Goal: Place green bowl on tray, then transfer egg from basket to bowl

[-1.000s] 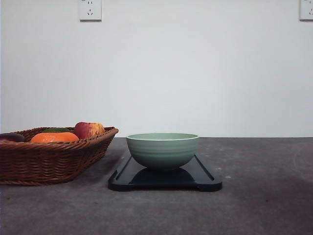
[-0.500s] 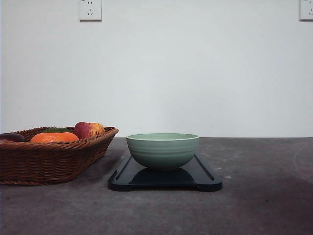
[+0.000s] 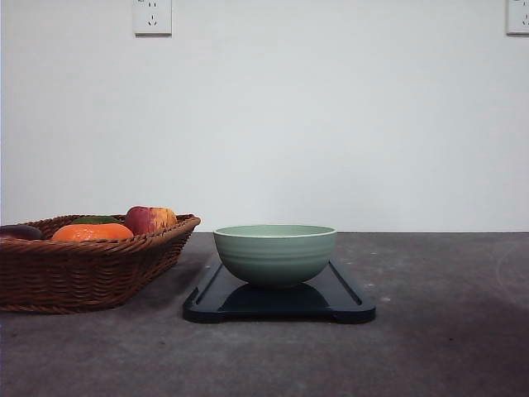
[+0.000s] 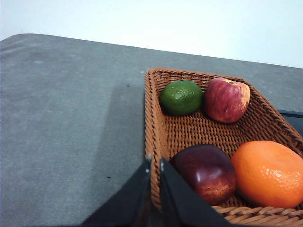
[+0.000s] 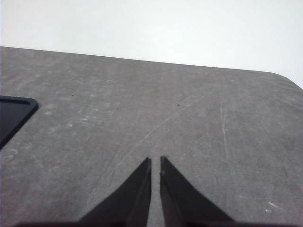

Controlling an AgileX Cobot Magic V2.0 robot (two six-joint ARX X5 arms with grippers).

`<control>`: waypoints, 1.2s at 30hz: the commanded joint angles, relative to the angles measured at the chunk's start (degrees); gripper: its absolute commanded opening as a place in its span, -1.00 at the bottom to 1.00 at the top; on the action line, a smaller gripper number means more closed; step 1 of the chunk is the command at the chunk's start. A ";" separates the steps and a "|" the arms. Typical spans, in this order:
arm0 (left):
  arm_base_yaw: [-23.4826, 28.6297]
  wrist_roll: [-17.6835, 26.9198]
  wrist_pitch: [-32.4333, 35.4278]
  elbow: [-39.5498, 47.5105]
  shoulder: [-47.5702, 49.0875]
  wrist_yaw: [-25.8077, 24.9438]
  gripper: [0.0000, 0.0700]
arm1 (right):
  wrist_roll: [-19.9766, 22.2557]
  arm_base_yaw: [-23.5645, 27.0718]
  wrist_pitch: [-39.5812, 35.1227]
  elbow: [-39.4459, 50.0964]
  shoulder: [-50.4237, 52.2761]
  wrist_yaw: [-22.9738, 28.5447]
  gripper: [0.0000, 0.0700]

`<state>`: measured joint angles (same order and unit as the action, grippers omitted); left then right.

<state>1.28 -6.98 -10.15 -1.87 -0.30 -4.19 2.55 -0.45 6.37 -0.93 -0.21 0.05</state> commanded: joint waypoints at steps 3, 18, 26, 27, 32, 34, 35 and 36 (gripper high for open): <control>0.04 0.02 -0.20 1.09 0.11 0.19 -0.94 | -0.72 -0.17 -0.74 0.24 0.00 0.00 -0.92; 0.04 0.02 -0.20 1.09 0.11 0.17 -0.94 | -0.72 -0.17 -0.74 0.24 0.00 0.00 -0.92; 0.04 0.02 -0.20 1.09 0.11 0.17 -0.94 | -0.72 -0.17 -0.74 0.24 0.00 0.00 -0.92; 0.04 0.02 -0.20 1.09 0.11 0.17 -0.94 | -0.72 -0.17 -0.74 0.24 0.00 0.00 -0.92; 0.04 0.02 -0.20 1.09 0.11 0.17 -0.94 | -0.72 -0.17 -0.74 0.24 0.00 0.00 -0.92; 0.04 0.02 -0.20 1.09 0.11 0.17 -0.94 | -0.72 -0.17 -0.74 0.24 0.00 0.00 -0.92; 0.04 0.02 -0.20 1.09 0.11 0.17 -0.94 | -0.72 -0.17 -0.74 0.24 0.00 0.00 -0.92; 0.04 0.02 -0.20 1.09 0.11 0.17 -0.94 | -0.72 -0.17 -0.74 0.24 0.00 0.00 -0.92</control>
<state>1.26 -6.96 -10.15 -1.87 -0.30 -4.19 2.55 -0.45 6.37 -0.93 -0.23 0.05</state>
